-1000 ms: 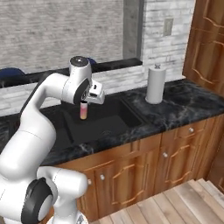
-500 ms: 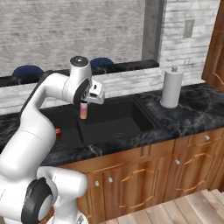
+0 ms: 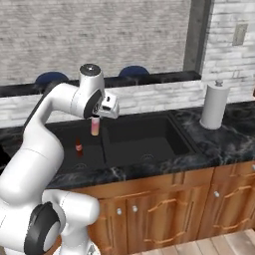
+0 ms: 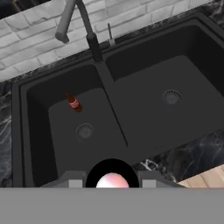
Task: Place the large bottle from the dining counter next to the other large bottle outside the sink, and place the small bottle from the dining counter next to the other small bottle inside the sink.
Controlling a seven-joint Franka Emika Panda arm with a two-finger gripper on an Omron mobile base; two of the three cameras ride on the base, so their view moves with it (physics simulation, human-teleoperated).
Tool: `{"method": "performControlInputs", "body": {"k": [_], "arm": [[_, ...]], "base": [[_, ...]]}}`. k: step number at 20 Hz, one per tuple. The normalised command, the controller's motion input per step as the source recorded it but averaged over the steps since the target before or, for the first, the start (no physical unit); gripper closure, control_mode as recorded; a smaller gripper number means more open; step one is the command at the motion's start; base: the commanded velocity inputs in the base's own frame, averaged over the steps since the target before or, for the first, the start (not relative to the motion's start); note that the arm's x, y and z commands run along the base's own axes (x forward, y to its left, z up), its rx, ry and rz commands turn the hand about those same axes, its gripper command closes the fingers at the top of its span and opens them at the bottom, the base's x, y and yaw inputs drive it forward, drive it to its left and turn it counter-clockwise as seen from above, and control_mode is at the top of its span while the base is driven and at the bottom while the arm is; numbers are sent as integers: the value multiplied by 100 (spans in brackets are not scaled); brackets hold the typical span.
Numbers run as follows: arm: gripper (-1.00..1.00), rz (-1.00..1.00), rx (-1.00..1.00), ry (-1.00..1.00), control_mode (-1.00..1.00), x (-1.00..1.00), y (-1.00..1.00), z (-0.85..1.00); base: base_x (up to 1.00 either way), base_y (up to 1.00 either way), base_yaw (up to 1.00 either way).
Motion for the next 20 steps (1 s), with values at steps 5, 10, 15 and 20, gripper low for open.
{"method": "performControlInputs", "body": {"k": [5, 10, 15, 20], "arm": [[100, 0, 0, 0, 100, 0, 0, 0], [100, 0, 0, 0, 100, 0, 0, 0], [100, 0, 0, 0, 100, 0, 0, 0], [100, 0, 0, 0, 100, 0, 0, 0]], "base": [[0, 0, 25], [0, 0, 25], [24, 0, 22], [95, 10, -1]]}}
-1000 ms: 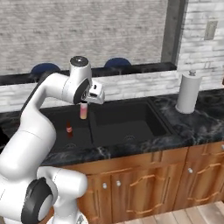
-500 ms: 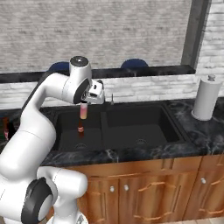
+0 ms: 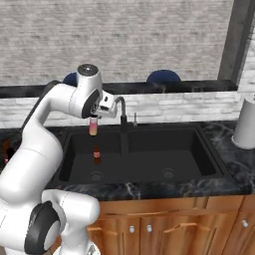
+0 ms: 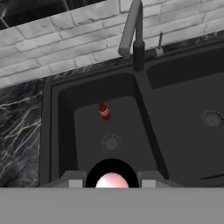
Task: Place the large bottle from the dining counter next to the other large bottle outside the sink, and place the small bottle from the dining counter next to the other small bottle inside the sink.
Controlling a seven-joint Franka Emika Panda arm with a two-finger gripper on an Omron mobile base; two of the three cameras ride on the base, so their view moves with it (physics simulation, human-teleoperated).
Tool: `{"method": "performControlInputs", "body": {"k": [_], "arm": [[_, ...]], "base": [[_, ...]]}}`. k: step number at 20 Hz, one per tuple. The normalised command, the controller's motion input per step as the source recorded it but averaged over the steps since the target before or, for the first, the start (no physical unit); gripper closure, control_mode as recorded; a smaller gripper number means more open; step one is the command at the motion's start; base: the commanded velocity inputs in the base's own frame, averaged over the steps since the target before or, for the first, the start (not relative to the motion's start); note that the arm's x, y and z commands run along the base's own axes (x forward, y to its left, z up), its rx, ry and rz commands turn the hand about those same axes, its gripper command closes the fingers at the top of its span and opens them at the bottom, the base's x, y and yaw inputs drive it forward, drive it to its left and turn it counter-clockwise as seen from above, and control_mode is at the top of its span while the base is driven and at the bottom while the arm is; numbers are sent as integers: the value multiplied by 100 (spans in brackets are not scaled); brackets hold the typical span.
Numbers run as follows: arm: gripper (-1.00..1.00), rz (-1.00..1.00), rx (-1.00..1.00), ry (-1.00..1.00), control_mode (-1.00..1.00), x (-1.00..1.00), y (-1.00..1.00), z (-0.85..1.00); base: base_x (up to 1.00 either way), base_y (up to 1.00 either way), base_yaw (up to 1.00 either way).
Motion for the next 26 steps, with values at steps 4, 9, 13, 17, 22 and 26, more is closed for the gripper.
{"method": "performControlInputs", "body": {"k": [4, 9, 13, 17, 22, 26], "arm": [[100, 0, 0, 0, 100, 0, 0, 0], [100, 0, 0, 0, 100, 0, 0, 0], [100, 0, 0, 0, 100, 0, 0, 0], [100, 0, 0, 0, 100, 0, 0, 0], [100, 0, 0, 0, 100, 0, 0, 0], [100, 0, 0, 0, 100, 0, 0, 0]], "base": [[65, 14, -2], [32, -2, 20], [0, 0, 25], [-3, 0, 25], [-1, 0, 25], [0, 0, 25]]}}
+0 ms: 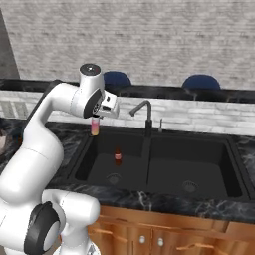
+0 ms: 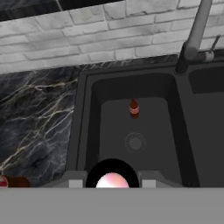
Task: Place the large bottle from the dining counter next to the other large bottle outside the sink, and place the small bottle from the dining counter next to the other small bottle inside the sink.
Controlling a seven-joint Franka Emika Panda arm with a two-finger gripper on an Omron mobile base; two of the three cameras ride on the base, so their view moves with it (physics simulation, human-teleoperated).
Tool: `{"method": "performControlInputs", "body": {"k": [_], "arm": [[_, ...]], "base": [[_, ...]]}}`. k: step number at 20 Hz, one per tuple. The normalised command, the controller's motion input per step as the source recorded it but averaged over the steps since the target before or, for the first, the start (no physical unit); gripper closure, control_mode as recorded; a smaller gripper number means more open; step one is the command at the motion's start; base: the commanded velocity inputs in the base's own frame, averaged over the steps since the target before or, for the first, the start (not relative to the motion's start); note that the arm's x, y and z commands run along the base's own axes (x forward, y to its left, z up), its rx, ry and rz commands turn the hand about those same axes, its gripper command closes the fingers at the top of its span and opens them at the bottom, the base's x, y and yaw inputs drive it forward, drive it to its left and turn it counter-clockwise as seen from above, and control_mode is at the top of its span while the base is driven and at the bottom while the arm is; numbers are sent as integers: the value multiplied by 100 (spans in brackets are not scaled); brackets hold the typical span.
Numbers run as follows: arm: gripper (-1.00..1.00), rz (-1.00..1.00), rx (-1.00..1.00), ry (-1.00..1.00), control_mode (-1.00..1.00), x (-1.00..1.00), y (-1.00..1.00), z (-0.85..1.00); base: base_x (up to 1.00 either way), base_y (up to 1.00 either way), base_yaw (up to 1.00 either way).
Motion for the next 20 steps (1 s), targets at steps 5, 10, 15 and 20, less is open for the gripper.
{"method": "performControlInputs", "body": {"k": [5, 10, 15, 20], "arm": [[100, 0, 0, 0, 100, 0, 0, 0], [100, 0, 0, 0, 100, 0, 0, 0], [100, 0, 0, 0, 100, 0, 0, 0], [100, 0, 0, 0, 100, 0, 0, 0]], "base": [[3, 0, 25], [13, -10, 23], [11, -34, 15], [25, -42, 0]]}}
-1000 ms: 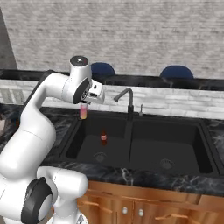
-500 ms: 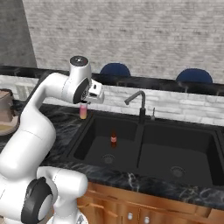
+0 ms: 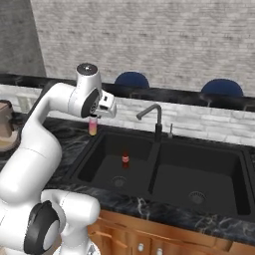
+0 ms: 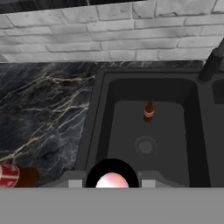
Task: Place the large bottle from the dining counter next to the other large bottle outside the sink, and place the small bottle from the dining counter next to the other small bottle inside the sink.
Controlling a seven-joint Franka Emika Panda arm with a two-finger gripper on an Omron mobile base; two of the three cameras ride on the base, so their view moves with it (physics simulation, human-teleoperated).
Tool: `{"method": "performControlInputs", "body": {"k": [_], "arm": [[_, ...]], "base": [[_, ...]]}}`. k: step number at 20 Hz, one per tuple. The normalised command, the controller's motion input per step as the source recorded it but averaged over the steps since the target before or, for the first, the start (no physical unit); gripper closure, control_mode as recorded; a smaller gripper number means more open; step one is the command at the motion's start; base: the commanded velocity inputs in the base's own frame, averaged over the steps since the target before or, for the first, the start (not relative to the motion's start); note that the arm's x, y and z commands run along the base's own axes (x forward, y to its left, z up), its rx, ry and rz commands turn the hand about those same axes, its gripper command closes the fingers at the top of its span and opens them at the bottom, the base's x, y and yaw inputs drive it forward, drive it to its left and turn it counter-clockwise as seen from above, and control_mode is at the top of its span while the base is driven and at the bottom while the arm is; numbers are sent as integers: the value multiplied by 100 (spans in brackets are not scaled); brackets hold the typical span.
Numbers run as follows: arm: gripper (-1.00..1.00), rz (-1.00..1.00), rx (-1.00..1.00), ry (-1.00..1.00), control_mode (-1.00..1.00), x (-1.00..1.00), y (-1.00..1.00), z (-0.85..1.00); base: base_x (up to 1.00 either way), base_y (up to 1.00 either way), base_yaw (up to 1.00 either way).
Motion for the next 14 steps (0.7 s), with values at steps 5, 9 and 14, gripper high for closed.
{"method": "performControlInputs", "body": {"k": [5, 9, 14], "arm": [[100, 0, 0, 0, 100, 0, 0, 0], [100, 0, 0, 0, 100, 0, 0, 0], [100, 0, 0, 0, 100, 0, 0, 0]], "base": [[38, -25, -3], [52, -28, 0], [42, -64, 0]]}}
